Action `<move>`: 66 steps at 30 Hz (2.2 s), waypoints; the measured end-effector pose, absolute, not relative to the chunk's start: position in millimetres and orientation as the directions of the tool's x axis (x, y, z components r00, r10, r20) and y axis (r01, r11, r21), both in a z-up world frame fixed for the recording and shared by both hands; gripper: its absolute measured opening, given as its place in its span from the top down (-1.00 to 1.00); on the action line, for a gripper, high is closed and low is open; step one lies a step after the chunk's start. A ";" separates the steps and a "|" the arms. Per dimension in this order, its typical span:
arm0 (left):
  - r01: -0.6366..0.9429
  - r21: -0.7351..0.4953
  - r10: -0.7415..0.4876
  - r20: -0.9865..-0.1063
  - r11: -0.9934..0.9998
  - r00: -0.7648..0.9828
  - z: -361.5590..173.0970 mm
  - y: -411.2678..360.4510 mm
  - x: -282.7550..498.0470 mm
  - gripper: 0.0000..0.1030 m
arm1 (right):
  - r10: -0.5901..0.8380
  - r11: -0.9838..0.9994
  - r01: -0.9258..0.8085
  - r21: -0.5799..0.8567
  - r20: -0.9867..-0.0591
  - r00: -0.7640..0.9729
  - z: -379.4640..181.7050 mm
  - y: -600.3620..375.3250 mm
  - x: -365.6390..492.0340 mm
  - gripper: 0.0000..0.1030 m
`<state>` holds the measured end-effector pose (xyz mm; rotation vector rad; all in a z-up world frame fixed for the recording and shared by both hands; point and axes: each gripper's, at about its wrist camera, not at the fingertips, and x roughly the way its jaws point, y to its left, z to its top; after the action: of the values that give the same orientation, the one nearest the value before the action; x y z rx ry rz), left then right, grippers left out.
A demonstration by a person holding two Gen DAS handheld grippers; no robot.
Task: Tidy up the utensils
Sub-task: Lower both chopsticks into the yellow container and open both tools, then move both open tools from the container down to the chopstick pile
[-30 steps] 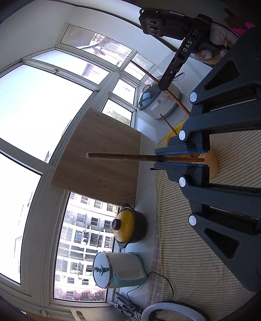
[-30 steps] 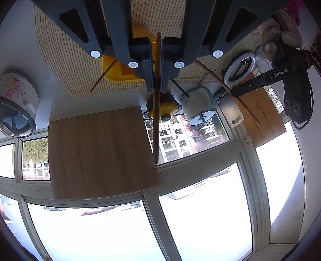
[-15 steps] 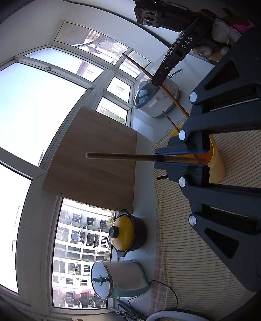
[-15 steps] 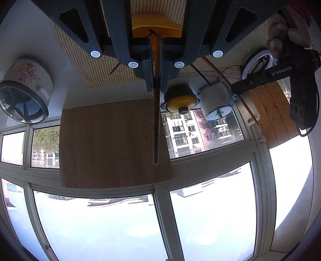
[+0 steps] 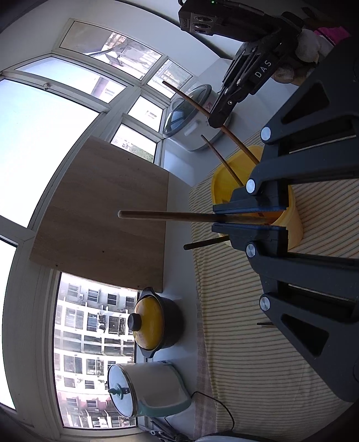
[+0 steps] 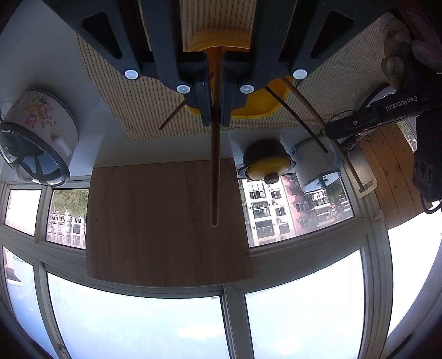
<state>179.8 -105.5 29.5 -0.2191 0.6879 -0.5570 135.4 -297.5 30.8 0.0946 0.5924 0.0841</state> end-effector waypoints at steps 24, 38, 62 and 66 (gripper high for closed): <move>0.428 -0.294 -0.514 -0.600 0.854 0.613 4.8 -117.2 172.7 0.92 | 0.086 0.996 -0.051 0.073 -0.633 0.769 1.5 -290.8 141.4 0.51; 0.430 -0.304 -0.523 -0.581 0.850 0.624 10.6 -96.4 160.4 0.92 | 0.071 0.997 -0.047 0.055 -0.592 0.803 15.7 -280.0 123.5 0.17; 0.278 -0.298 -0.406 -0.726 0.913 0.555 -51.5 11.1 157.5 0.92 | 0.267 0.955 -0.289 0.072 -0.637 0.723 -0.5 -191.5 90.3 -0.16; 0.265 -0.328 -0.420 -0.763 0.907 0.492 -77.2 16.2 160.6 0.92 | 0.313 0.937 -0.332 0.110 -0.684 0.659 -22.3 -178.1 93.9 -0.16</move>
<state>160.6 16.2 -77.2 -0.1752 0.9719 -0.4184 93.9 -178.1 -22.3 -0.0252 0.7696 0.3651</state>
